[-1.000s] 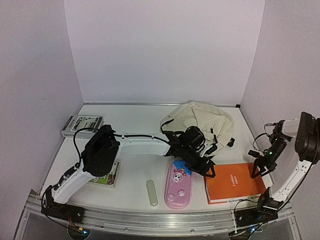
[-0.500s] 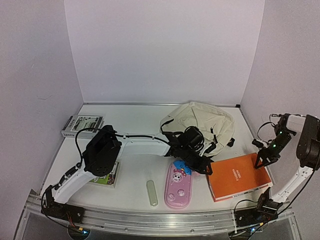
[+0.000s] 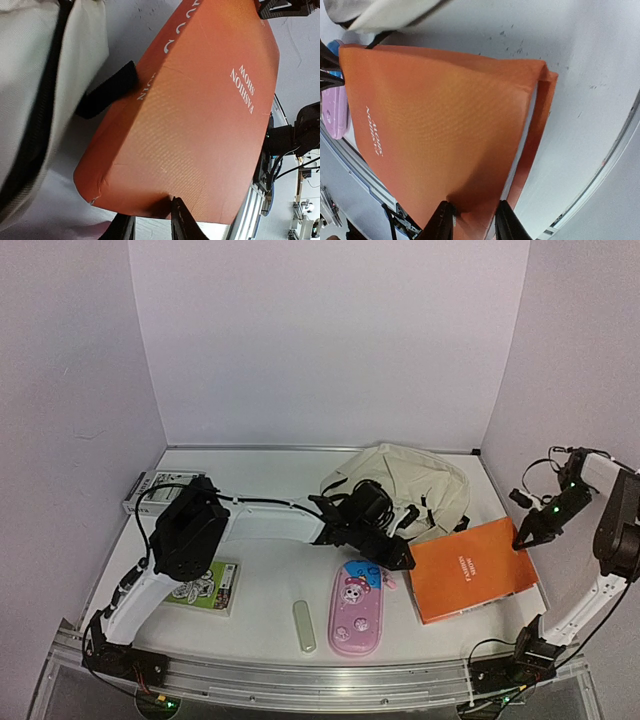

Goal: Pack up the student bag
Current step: Pick up the book from the center of the board.

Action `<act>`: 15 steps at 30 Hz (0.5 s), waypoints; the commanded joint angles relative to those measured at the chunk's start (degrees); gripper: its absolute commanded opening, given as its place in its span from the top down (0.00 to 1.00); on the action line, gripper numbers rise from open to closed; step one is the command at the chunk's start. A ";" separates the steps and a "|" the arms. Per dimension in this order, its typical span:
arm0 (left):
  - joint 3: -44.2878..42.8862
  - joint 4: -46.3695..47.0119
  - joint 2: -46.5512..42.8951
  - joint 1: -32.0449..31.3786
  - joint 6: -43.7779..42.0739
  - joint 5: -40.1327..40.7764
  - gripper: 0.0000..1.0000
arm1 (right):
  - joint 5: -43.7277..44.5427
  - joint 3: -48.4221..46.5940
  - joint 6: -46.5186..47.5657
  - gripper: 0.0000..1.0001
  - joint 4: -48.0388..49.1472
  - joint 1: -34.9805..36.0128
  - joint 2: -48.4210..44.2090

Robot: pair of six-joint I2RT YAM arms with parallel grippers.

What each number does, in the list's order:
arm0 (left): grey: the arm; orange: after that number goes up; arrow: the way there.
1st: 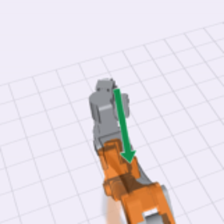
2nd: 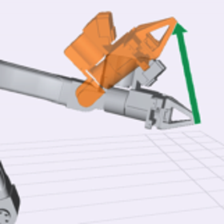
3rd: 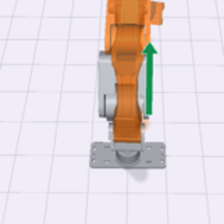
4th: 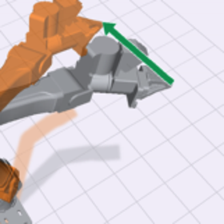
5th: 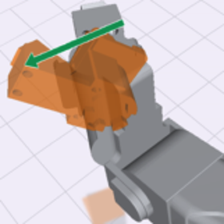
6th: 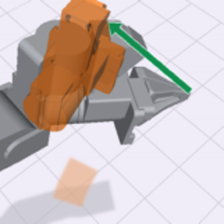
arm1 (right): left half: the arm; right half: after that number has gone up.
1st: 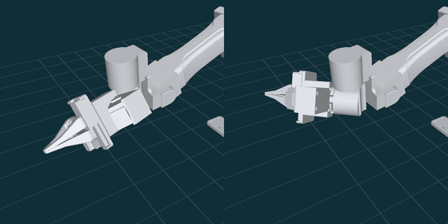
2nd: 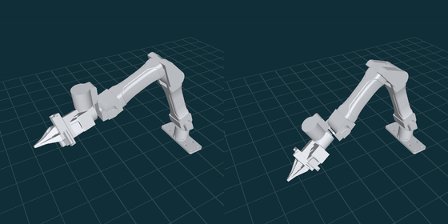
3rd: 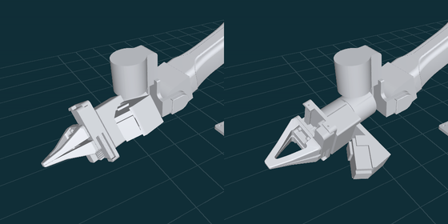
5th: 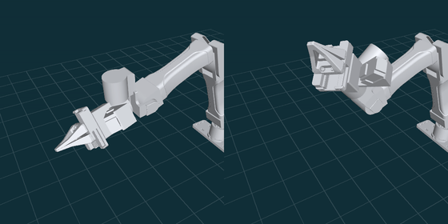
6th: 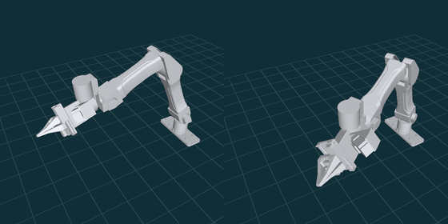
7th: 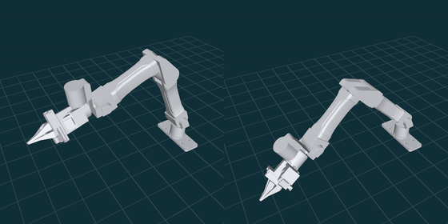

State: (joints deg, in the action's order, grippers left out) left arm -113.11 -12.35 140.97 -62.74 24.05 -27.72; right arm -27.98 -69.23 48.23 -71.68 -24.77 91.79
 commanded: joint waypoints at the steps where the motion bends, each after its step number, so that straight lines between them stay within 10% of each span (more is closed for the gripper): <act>1: 0.26 11.60 -9.88 0.24 -1.37 0.81 0.75 | -15.12 -6.24 0.19 0.83 -13.22 0.99 -0.93; 15: 9.20 11.39 -21.85 5.48 -3.94 6.15 0.69 | -26.89 -22.44 -17.24 1.00 -8.07 9.04 -1.48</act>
State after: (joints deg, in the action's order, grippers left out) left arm -105.29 -8.99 127.20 -58.15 22.29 -21.61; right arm -45.75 -87.00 41.31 -73.77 -21.38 91.79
